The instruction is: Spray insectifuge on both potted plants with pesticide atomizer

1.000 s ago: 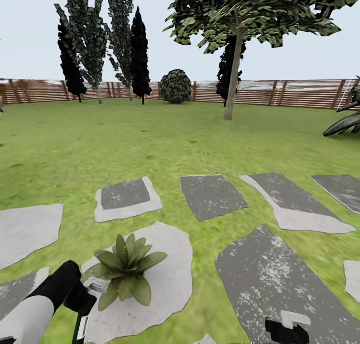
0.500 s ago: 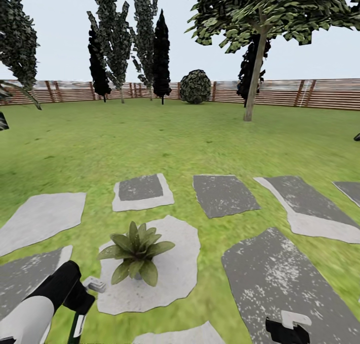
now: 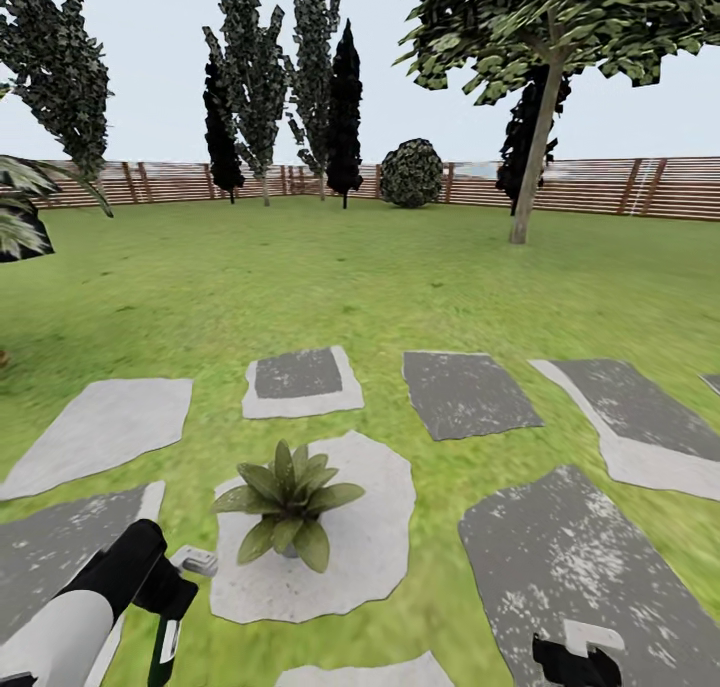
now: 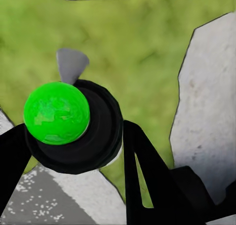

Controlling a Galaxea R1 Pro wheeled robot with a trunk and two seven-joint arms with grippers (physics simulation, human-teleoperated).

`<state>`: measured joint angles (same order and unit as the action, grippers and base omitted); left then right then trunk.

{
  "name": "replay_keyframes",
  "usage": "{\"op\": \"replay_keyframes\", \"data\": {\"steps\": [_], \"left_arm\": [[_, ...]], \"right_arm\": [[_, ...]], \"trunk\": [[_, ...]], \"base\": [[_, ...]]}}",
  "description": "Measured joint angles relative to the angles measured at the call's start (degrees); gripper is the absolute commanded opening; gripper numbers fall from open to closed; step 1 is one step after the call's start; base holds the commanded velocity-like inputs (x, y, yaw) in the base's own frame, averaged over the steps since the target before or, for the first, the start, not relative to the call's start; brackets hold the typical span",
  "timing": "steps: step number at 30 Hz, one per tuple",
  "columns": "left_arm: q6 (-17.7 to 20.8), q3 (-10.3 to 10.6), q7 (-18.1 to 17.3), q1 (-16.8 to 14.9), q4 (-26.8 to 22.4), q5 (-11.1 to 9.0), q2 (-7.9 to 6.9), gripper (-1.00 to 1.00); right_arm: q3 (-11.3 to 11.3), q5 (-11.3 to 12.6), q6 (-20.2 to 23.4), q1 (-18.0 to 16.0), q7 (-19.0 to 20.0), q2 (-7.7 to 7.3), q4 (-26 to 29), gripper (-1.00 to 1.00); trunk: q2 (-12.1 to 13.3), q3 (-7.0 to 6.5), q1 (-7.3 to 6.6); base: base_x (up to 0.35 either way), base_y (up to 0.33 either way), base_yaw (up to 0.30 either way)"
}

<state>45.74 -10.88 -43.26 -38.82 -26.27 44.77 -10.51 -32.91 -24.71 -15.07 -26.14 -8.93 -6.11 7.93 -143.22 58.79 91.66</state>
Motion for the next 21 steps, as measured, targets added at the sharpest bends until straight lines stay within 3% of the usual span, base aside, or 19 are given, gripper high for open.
{"op": "replay_keyframes", "data": {"steps": [5, 12, 17, 21], "left_arm": [[0.0, 0.3, 0.0, 0.0, 0.1, -0.1, 0.51, -1.00], [0.1, 0.3, 0.1, 0.0, 0.0, 0.1, 0.62, -1.00], [0.1, 0.2, 0.9, 0.1, 0.1, 0.2, -0.18, -1.00], [0.2, 0.0, 2.7, 0.1, 0.1, 0.0, 0.37, -1.00]], "right_arm": [[0.1, -0.2, 0.1, 0.0, 0.0, -0.31, 0.0, 1.00], [0.1, -0.2, 0.1, 0.0, 0.1, -0.15, 0.0, 1.00], [0.1, -0.2, 0.0, 0.0, 0.1, 0.06, -0.1, 1.00], [0.1, -0.2, 0.0, 0.0, 0.1, 0.12, -0.1, 1.00]], "trunk": [[0.0, 0.00, 0.00], [0.0, 0.00, 0.02], [0.0, 0.00, 0.02], [0.0, 0.00, 0.02]], "base": [[0.214, -0.200, 0.006], [0.005, -0.304, 0.007], [-0.002, -0.151, 0.220], [0.000, -0.013, 0.274]]}}
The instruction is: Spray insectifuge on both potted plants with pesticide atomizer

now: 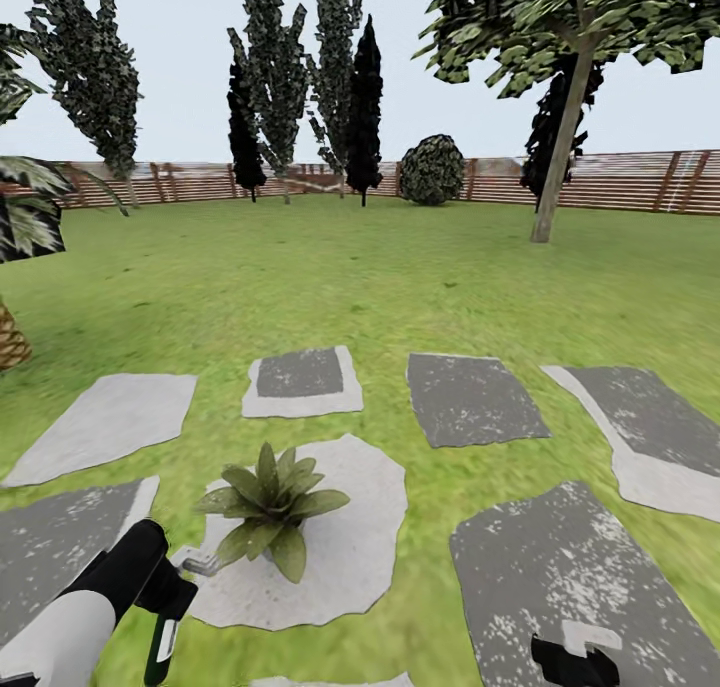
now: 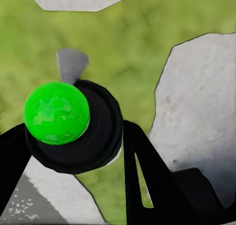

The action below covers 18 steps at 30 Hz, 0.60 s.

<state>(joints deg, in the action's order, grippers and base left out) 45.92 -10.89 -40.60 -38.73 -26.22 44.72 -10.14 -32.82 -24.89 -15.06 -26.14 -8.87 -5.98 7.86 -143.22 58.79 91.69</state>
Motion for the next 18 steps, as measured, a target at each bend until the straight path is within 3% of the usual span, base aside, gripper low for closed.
{"op": "replay_keyframes", "data": {"steps": [9, 15, 18], "left_arm": [[-0.1, -0.2, 0.4, 0.0, -0.1, 0.0, 0.33, -1.00], [-0.1, -0.3, 0.4, 0.0, 0.0, 0.0, 0.34, -1.00], [-0.1, -0.3, 0.4, 0.0, -0.1, 0.0, 0.31, -1.00]], "right_arm": [[0.0, 0.0, 0.0, 0.0, 0.0, -0.04, 0.0, 1.00], [0.0, 0.0, 0.0, 0.0, 0.0, 0.00, 0.0, 1.00], [0.0, 0.0, 0.0, 0.0, 0.0, 0.04, 0.0, 1.00]], "trunk": [[0.0, 0.00, -0.02], [0.0, 0.00, -0.01], [0.0, 0.00, 0.00]], "base": [[0.178, -0.175, 0.065], [0.116, -0.270, 0.002], [0.019, -0.294, 0.171]]}}
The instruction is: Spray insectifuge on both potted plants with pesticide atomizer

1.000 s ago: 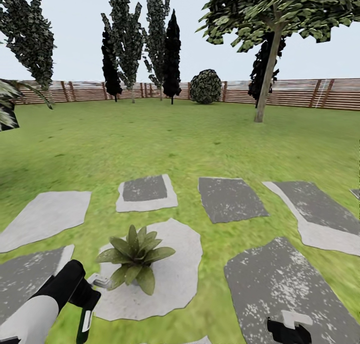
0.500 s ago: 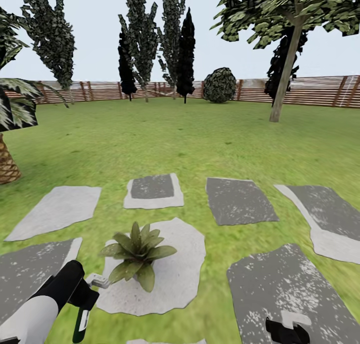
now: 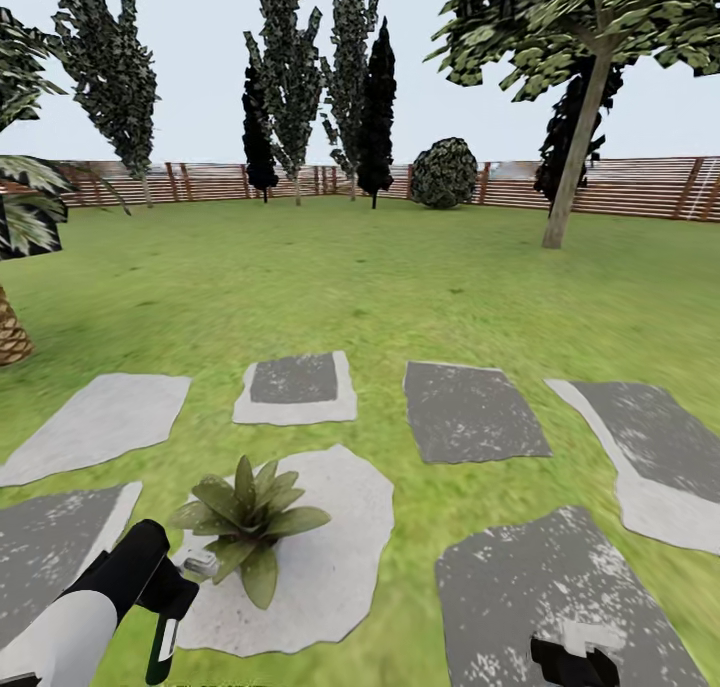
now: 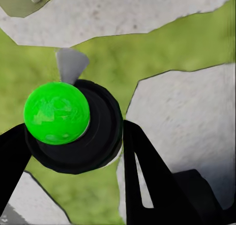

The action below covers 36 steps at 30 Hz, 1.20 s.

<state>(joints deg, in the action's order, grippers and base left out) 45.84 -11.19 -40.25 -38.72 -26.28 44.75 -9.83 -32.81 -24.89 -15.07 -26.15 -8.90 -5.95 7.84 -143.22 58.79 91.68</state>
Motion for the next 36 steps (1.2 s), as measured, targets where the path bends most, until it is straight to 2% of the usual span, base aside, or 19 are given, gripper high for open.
{"op": "replay_keyframes", "data": {"steps": [13, 24, 36], "left_arm": [[0.0, 0.0, 0.0, 0.0, -0.1, 0.0, -0.01, -1.00], [0.0, 0.1, 0.0, 0.0, 0.0, 0.0, -0.06, -1.00], [0.0, 0.2, 0.0, 0.0, 0.0, 0.0, -0.15, -1.00]], "right_arm": [[0.0, 0.0, 0.0, 0.0, 0.0, 0.06, 0.0, 1.00], [0.0, 0.0, 0.0, 0.0, 0.0, 0.06, 0.0, 1.00], [0.0, 0.0, 0.0, 0.0, 0.0, 0.06, 0.0, 1.00]], "trunk": [[0.0, 0.00, 0.00], [0.0, 0.00, 0.00], [0.0, 0.00, -0.02]], "base": [[0.001, -0.298, 0.270], [0.000, -0.299, 0.055], [0.094, -0.280, 0.260]]}}
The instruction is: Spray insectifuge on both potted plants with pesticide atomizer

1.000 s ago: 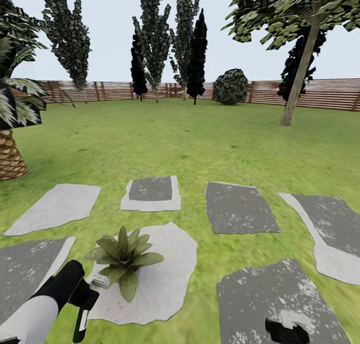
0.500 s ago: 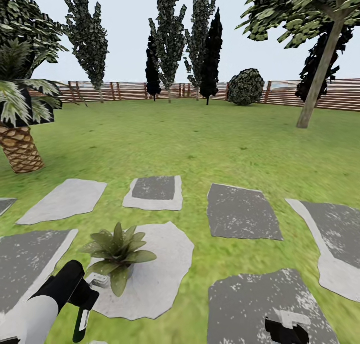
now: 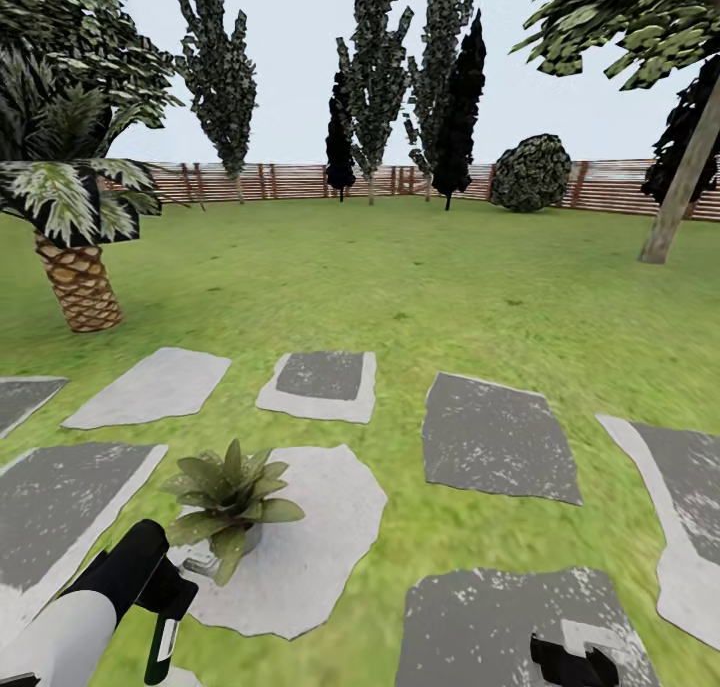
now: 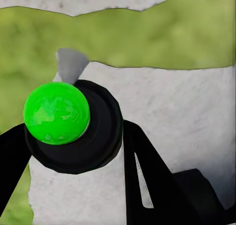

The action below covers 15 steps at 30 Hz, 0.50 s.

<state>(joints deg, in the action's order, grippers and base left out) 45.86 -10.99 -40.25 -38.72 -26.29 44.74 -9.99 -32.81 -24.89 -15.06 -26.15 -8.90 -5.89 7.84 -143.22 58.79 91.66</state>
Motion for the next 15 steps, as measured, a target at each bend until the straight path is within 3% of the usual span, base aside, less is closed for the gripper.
{"op": "replay_keyframes", "data": {"steps": [6, 8, 15], "left_arm": [[0.0, 0.2, 0.4, 0.0, 0.4, 0.3, -0.09, -1.00], [-0.1, 0.0, 2.4, 0.2, 0.7, 0.4, -0.46, -1.00], [0.1, -2.1, 4.2, 0.4, 0.4, 0.0, -0.05, -1.00]], "right_arm": [[0.0, 0.0, 0.0, 0.0, 0.0, 0.00, 0.0, 1.00], [0.0, 0.0, 0.0, 0.0, 0.0, 0.00, 0.0, 1.00], [0.0, -0.1, 0.1, 0.0, 0.0, -0.38, 0.0, 1.00]], "trunk": [[0.0, 0.00, 0.01], [0.0, 0.00, 0.02], [0.0, 0.00, 0.02]], "base": [[0.177, -0.104, 0.277], [0.019, -0.009, 0.253], [0.003, -0.001, 0.052]]}}
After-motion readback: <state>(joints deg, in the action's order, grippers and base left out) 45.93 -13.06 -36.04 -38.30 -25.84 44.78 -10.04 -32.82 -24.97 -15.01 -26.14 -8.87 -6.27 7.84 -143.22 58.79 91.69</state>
